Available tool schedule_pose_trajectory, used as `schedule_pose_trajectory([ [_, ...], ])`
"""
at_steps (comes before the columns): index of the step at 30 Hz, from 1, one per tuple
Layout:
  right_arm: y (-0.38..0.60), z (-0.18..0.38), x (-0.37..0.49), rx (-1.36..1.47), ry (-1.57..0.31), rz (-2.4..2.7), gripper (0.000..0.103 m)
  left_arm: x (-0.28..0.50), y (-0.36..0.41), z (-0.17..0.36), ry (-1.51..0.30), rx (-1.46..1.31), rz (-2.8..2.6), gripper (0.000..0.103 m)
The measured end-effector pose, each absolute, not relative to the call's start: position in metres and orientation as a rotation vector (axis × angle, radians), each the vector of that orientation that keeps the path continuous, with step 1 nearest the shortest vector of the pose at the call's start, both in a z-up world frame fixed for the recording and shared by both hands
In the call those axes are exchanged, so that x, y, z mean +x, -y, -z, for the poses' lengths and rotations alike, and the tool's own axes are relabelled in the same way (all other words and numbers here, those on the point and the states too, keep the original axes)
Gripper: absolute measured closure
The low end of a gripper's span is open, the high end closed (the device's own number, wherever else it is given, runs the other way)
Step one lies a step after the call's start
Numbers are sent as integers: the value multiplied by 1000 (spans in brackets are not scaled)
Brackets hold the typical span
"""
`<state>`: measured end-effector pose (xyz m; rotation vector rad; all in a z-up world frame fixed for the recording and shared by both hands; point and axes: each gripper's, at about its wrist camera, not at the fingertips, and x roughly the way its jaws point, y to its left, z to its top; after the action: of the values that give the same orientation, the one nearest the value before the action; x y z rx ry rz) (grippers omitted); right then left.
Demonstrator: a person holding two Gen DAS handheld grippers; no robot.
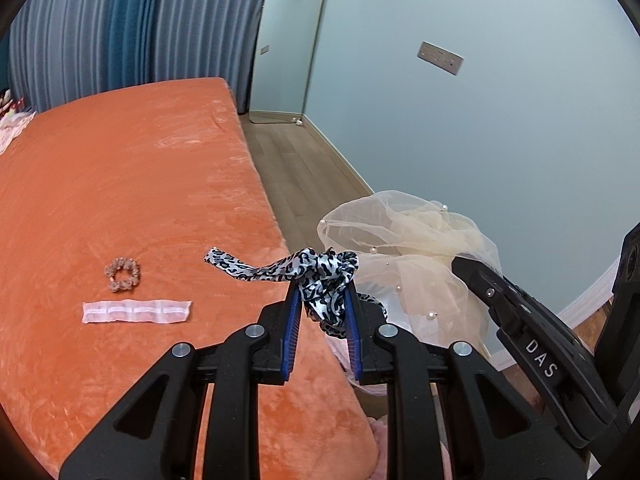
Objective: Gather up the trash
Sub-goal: 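Lift the scrunchie and tulle bag and carry both over the trash bin, then open the left tool while the right tool opens, dropping scrunchie and tulle into the bin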
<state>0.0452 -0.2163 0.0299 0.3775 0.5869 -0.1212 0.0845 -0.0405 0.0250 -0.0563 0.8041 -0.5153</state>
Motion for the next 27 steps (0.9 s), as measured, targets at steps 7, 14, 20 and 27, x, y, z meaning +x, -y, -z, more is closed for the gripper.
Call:
schedule_pose_trajectory([
  [7,237,-27,31,405,-572,162,98,72,73,-24,-805,-12,561,83],
  [14,259,-21,19,430,-565,198,98,69,100,-17,-826,19,606,83],
  [20,275,-10,15,447,-574,230,98,75,124,-5,-859,35,649,83],
  [27,298,8,15,476,-596,267,98,83,154,11,-894,61,687,82],
])
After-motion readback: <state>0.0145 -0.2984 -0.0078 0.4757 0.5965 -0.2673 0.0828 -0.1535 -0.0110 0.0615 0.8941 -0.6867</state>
